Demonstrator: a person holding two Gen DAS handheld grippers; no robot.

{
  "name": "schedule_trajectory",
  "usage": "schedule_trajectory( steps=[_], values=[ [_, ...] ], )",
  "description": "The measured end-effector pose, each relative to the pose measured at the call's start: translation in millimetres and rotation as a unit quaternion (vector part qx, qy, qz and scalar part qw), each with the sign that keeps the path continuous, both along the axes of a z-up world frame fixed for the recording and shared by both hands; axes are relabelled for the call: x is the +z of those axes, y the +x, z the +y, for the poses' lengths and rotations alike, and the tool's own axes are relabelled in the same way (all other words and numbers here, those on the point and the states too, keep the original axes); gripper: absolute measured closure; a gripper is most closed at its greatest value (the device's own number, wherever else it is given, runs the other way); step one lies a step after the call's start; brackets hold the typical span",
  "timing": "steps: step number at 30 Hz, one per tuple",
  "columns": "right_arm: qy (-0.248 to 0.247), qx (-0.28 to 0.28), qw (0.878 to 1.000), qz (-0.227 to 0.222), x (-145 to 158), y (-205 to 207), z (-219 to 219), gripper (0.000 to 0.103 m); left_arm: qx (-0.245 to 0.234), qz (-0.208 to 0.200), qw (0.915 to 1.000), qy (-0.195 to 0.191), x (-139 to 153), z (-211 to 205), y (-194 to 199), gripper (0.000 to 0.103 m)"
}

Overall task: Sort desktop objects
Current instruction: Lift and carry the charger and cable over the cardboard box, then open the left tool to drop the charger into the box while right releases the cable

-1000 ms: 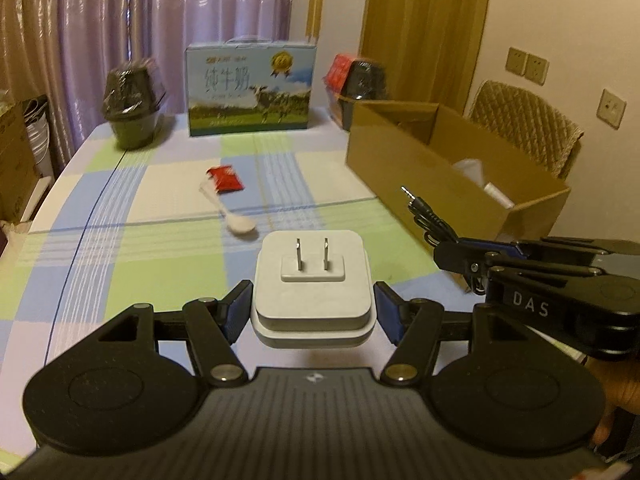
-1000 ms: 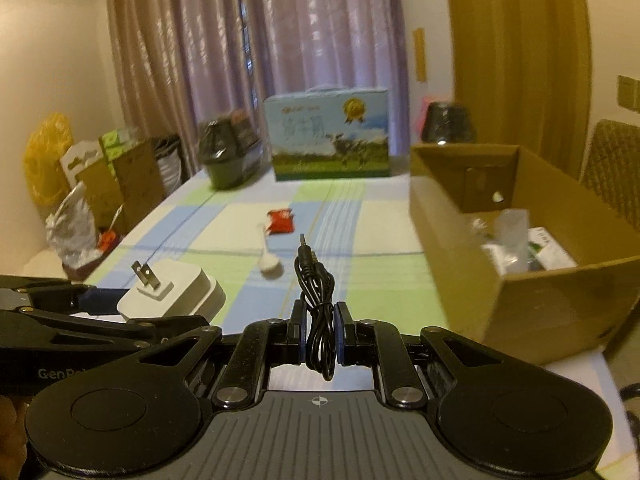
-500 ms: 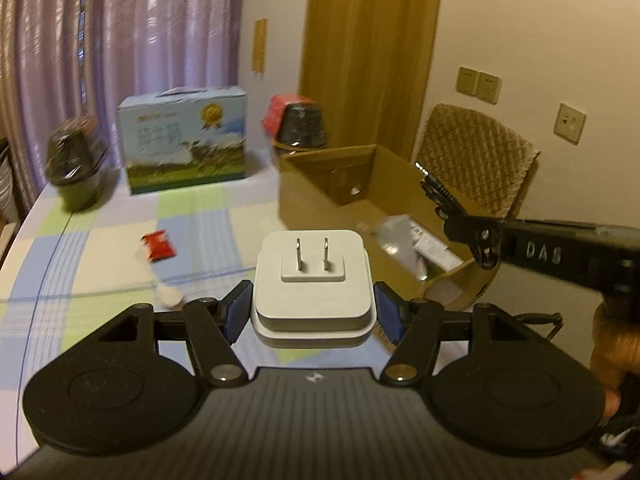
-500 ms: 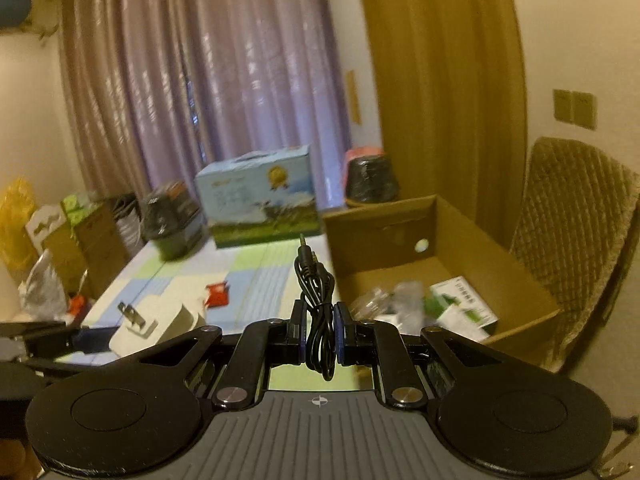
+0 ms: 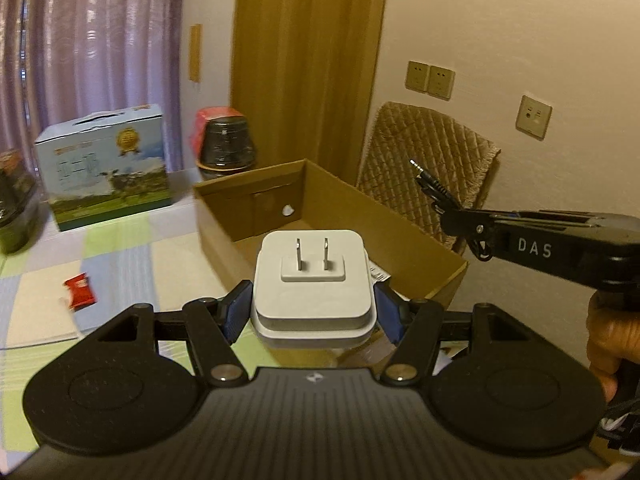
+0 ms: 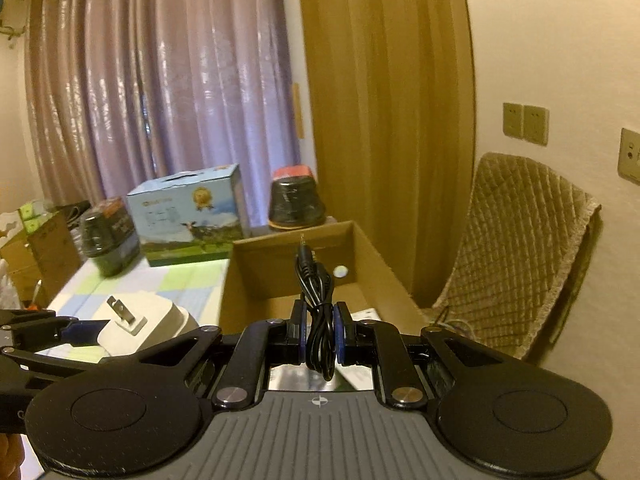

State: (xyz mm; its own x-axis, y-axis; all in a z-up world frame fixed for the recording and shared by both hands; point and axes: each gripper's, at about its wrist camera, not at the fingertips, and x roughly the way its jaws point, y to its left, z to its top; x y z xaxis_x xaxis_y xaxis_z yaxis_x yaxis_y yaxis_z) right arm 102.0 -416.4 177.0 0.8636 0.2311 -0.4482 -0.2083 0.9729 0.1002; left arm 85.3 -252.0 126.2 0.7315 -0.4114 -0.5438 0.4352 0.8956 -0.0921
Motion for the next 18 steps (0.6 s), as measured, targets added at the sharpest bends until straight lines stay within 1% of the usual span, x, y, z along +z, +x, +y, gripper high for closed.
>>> schedule_trajectory(
  steps=[7, 14, 15, 16, 18],
  values=[
    [-0.007, -0.009, 1.0, 0.008, -10, 24, -19, 0.093, -0.017, 0.01, 0.9998, 0.0, -13, -24, 29, 0.043],
    [-0.008, -0.013, 1.0, 0.022, -26, 50, -26, 0.093, -0.027, 0.027, 0.9993, -0.003, -36, -38, 56, 0.043],
    [-0.007, -0.014, 1.0, 0.024, -28, 54, -27, 0.093, -0.029, 0.03, 0.9991, -0.008, -39, -39, 59, 0.036],
    [-0.006, -0.015, 1.0, 0.026, -30, 56, -27, 0.093, -0.028, 0.033, 0.999, -0.012, -42, -38, 62, 0.022],
    [-0.002, -0.016, 0.999, 0.03, -34, 60, -29, 0.093, -0.025, 0.034, 0.999, -0.017, -45, -35, 65, 0.022]
  ],
)
